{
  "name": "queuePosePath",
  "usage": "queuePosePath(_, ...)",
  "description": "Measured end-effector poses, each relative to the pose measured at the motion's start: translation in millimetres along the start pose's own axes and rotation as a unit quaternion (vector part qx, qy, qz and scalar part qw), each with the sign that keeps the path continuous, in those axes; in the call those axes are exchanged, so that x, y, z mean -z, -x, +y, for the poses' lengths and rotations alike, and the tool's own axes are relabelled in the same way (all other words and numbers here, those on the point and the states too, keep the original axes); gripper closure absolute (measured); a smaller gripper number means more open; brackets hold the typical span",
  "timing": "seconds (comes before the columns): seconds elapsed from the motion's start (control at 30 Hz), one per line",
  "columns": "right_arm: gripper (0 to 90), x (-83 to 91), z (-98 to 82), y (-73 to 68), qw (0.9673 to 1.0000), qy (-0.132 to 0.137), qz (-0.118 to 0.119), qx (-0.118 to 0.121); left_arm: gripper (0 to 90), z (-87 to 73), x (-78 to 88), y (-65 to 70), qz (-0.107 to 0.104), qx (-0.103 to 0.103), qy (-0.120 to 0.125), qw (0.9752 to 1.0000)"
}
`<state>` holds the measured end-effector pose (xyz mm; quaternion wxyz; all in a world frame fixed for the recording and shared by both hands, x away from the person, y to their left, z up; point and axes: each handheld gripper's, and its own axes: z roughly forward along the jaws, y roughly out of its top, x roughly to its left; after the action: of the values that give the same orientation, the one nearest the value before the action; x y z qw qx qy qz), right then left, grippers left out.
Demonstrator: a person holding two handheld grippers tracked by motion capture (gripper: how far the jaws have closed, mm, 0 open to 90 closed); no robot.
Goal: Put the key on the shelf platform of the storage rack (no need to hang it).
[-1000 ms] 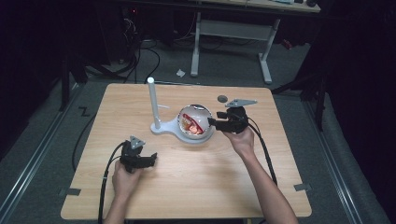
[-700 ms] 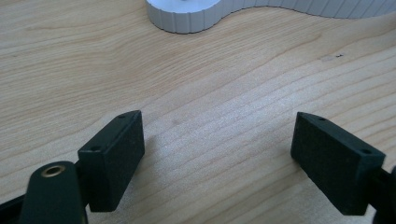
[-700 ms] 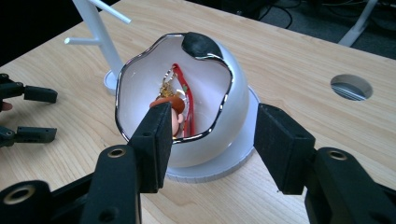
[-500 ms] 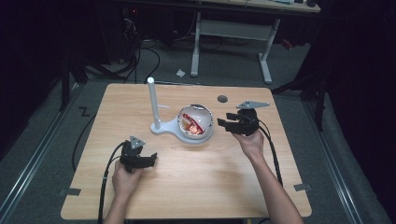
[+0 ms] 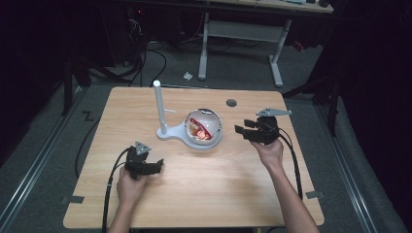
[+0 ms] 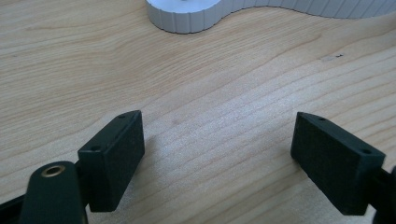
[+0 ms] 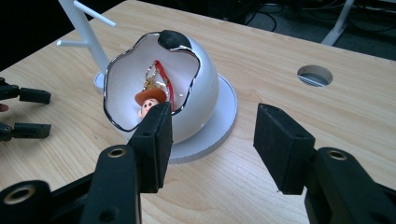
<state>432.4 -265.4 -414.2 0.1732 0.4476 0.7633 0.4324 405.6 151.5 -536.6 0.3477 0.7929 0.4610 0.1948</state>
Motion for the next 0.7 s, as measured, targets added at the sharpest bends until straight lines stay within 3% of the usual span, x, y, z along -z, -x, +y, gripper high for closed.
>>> queuePosePath(0.7, 47.5, 23.2, -12.4, 10.0, 0.9998, 0.011, -0.009, -0.015, 17.8, 0.0, 0.0, 0.0, 0.000, 0.000, 0.000, 1.0000)
